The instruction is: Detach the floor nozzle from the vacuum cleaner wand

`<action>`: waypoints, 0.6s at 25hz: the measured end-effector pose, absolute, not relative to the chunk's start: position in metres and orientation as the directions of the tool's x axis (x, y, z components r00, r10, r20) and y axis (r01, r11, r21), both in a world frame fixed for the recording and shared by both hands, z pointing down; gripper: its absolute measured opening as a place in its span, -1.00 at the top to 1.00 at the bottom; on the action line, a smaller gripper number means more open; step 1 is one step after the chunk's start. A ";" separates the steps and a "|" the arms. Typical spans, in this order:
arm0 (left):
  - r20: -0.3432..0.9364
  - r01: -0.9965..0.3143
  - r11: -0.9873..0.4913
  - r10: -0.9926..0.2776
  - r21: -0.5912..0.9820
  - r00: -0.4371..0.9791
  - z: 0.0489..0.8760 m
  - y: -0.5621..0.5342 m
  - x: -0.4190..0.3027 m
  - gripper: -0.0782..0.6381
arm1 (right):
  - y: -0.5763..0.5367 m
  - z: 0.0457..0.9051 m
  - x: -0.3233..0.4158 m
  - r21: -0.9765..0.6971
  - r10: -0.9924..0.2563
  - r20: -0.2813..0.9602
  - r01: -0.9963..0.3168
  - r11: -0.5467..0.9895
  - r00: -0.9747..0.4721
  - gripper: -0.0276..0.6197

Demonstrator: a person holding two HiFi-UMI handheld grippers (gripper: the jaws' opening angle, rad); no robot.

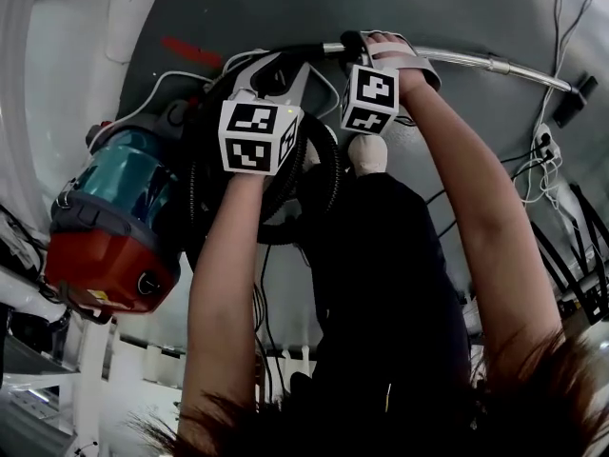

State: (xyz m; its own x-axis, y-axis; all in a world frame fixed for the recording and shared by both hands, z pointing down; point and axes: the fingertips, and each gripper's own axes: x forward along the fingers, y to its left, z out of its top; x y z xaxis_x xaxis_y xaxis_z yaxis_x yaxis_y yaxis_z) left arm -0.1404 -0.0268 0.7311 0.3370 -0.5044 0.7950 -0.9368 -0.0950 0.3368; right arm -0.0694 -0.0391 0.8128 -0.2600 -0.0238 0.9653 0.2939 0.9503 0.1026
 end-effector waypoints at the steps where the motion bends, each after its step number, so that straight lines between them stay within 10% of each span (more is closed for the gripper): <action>1: 0.793 -0.938 -0.091 -0.511 0.335 0.333 0.724 -0.030 -0.140 0.41 | -0.041 0.805 -0.069 0.106 -0.027 0.964 0.291 0.951 -0.264 0.38; 15: 0.721 -0.905 -0.123 -0.565 0.408 0.402 0.561 -0.064 -0.110 0.40 | -0.082 0.656 -0.053 0.173 -0.111 0.954 0.208 0.963 -0.279 0.40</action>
State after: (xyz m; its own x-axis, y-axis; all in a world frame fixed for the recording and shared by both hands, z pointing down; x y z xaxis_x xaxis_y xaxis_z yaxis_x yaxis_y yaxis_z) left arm -0.1098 -0.0641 0.5611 0.4018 -0.5649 0.7207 -0.9046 -0.1229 0.4080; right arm -0.0534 -0.0823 0.6559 -0.2789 -0.1111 0.9539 0.2082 0.9627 0.1730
